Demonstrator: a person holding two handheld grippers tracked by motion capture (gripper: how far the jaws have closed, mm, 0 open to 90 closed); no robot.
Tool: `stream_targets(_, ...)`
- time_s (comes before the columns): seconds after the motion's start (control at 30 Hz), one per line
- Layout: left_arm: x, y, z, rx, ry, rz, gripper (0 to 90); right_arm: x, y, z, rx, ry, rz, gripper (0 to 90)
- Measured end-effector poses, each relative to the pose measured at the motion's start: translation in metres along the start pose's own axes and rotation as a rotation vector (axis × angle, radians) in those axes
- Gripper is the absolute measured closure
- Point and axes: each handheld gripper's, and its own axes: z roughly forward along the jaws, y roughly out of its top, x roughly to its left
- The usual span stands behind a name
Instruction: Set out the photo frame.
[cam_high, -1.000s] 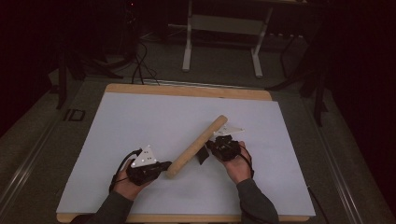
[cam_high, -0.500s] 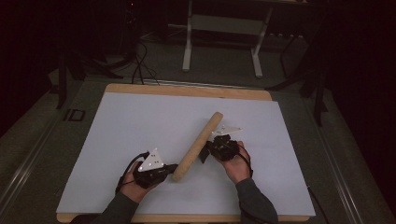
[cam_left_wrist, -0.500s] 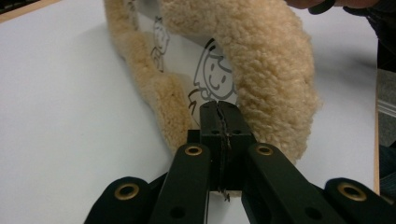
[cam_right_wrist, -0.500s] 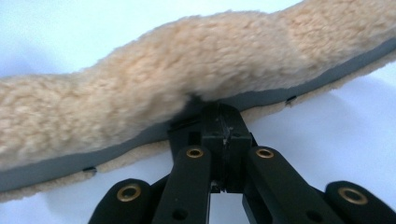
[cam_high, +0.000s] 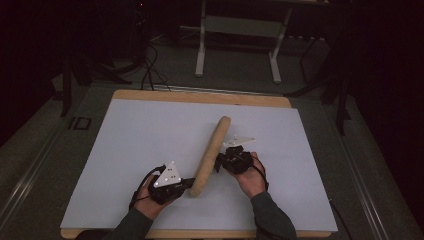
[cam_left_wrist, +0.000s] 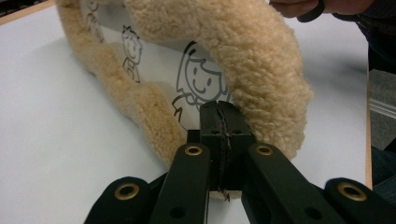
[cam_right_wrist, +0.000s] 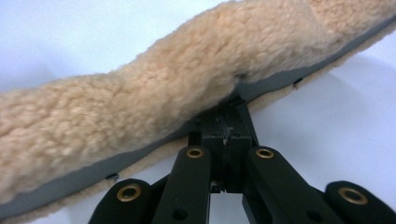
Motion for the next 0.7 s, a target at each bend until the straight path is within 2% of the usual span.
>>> stream_targets(0.33,-0.008,0.001,0.008,-0.004,0.000,0.013,90.0,0.009,0.002,0.004,-0.002,0.057,-0.026,90.0)
stream_targets(0.63,-0.012,0.001,0.013,0.004,0.014,0.031,90.0,0.017,0.004,0.007,0.000,0.107,-0.046,90.0)
stream_targets(0.67,-0.012,0.001,0.013,0.005,0.018,0.032,90.0,0.019,0.004,0.007,0.000,0.126,-0.064,90.0)
stream_targets(0.7,-0.013,0.001,0.013,0.005,0.020,0.033,90.0,0.019,0.004,0.007,0.000,0.126,-0.064,90.0)
